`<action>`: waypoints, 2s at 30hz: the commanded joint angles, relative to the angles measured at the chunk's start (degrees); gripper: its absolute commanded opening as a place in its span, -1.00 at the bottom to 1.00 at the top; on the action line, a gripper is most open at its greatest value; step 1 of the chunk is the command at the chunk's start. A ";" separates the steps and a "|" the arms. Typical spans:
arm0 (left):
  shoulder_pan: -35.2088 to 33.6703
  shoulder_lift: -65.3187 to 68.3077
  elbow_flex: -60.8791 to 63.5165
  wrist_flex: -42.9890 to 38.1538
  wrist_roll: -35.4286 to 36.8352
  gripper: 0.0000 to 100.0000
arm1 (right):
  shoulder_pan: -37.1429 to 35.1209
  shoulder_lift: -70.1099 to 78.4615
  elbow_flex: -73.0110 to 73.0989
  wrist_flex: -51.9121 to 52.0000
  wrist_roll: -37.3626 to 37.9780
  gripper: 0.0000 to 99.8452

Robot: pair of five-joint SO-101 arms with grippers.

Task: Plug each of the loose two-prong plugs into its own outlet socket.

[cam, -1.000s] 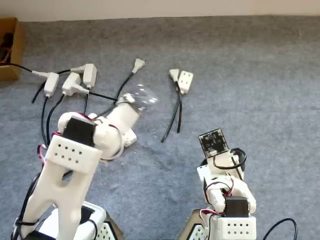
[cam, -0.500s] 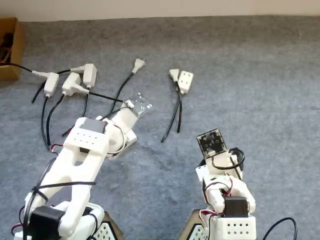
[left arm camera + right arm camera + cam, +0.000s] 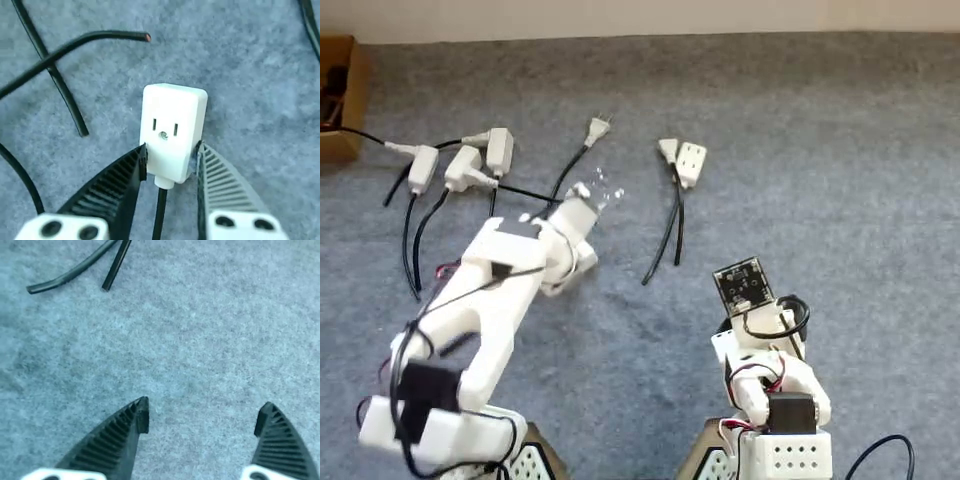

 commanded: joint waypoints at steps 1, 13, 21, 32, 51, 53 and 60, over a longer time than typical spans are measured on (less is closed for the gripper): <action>-4.09 5.23 -8.75 3.08 -3.34 -0.68 | -0.66 -1.10 6.46 -0.92 0.70 -0.33; -7.08 13.14 -21.23 14.95 -8.53 -0.69 | -0.66 -1.10 6.46 -0.92 0.70 -0.33; -11.47 14.02 -27.30 18.20 -10.37 -0.68 | -0.66 -1.10 6.46 -0.92 0.70 -0.33; -11.74 14.20 -32.66 27.08 -11.69 -0.82 | -0.57 -1.10 6.46 -0.92 0.70 -0.33; -5.41 15.69 -33.10 26.55 -11.78 -0.45 | -0.57 -1.10 6.55 -0.92 2.46 -0.33; -4.79 17.98 -33.19 23.21 -11.78 -0.45 | -0.57 -1.10 6.55 -0.92 2.37 -0.33; -6.29 27.21 -38.64 17.76 -11.78 -0.45 | -0.57 -1.10 6.55 -0.84 2.37 -0.33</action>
